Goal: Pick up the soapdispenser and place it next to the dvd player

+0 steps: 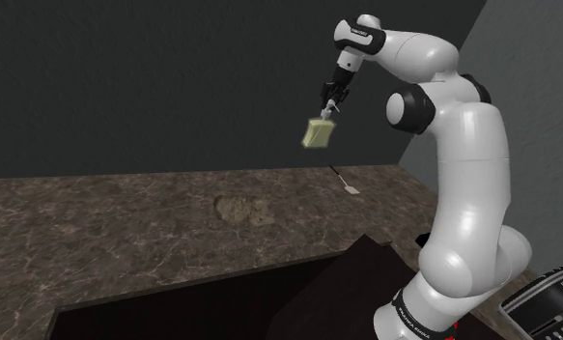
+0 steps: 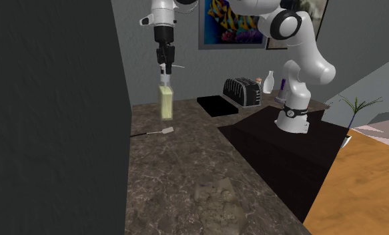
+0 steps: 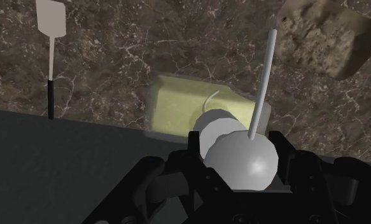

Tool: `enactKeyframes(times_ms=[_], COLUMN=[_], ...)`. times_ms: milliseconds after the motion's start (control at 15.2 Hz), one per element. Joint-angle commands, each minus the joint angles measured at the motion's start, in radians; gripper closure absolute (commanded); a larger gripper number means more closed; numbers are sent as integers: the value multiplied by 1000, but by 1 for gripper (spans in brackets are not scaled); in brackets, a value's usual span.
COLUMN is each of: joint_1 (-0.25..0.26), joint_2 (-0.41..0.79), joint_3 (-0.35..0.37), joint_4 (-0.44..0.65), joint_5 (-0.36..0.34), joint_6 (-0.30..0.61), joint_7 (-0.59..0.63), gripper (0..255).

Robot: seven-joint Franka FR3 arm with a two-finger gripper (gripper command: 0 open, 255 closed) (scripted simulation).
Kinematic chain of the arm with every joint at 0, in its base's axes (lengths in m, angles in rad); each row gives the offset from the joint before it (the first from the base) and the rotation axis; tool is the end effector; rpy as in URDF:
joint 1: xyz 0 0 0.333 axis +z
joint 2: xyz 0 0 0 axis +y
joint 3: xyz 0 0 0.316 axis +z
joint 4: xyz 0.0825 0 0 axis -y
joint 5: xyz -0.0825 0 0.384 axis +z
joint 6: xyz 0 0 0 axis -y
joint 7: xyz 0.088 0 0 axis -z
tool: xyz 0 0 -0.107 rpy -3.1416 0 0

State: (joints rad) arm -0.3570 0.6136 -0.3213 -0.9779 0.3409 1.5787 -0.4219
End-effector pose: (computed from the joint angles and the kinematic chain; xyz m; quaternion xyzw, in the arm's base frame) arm 0.6242 -0.3601 0.5242 -0.9919 0.0997 -0.0444 0.0655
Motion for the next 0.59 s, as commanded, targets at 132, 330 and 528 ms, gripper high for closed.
enactKeyframes(times_ms=[132,330,528], joint_1=[-21,-45,-11], joint_2=[30,72,-67], joint_3=[4,11,-14], joint_4=[107,223,-8], joint_5=[6,15,-10], joint_6=[-75,-145,-62], joint_7=[14,30,-16], gripper=[255,255,255])
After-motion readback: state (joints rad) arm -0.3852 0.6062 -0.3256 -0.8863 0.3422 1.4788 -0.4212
